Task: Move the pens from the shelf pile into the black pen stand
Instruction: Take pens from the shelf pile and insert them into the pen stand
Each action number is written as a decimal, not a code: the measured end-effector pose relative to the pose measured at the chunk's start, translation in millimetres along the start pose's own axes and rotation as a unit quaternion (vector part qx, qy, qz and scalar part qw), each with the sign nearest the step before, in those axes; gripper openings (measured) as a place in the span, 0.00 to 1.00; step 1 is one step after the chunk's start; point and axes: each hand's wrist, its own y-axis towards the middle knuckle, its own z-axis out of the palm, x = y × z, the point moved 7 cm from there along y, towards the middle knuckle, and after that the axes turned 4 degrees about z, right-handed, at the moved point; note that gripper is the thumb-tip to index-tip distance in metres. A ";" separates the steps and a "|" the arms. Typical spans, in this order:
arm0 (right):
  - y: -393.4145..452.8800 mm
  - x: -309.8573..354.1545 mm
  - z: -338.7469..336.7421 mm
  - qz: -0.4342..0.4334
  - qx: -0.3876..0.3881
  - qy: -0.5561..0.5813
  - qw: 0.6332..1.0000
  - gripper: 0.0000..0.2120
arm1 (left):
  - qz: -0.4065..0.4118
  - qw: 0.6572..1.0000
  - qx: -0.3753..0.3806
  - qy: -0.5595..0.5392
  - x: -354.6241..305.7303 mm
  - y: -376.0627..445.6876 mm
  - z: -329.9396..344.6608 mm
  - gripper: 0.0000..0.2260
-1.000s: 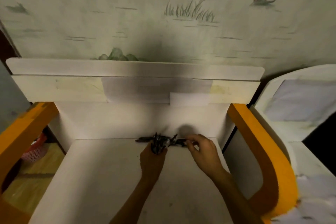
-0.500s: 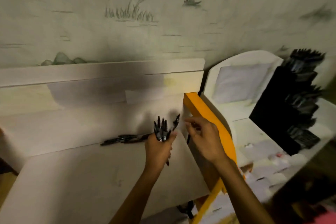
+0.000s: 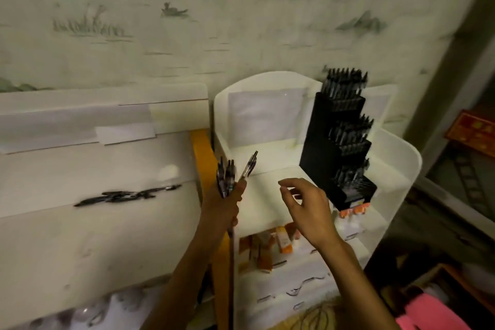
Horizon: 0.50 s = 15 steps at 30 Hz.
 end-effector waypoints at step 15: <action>19.5 -143.1 -119.4 0.037 -0.002 -0.026 0.999 0.09 | 0.030 0.999 0.026 0.036 34.0 -12.2 192.0 0.04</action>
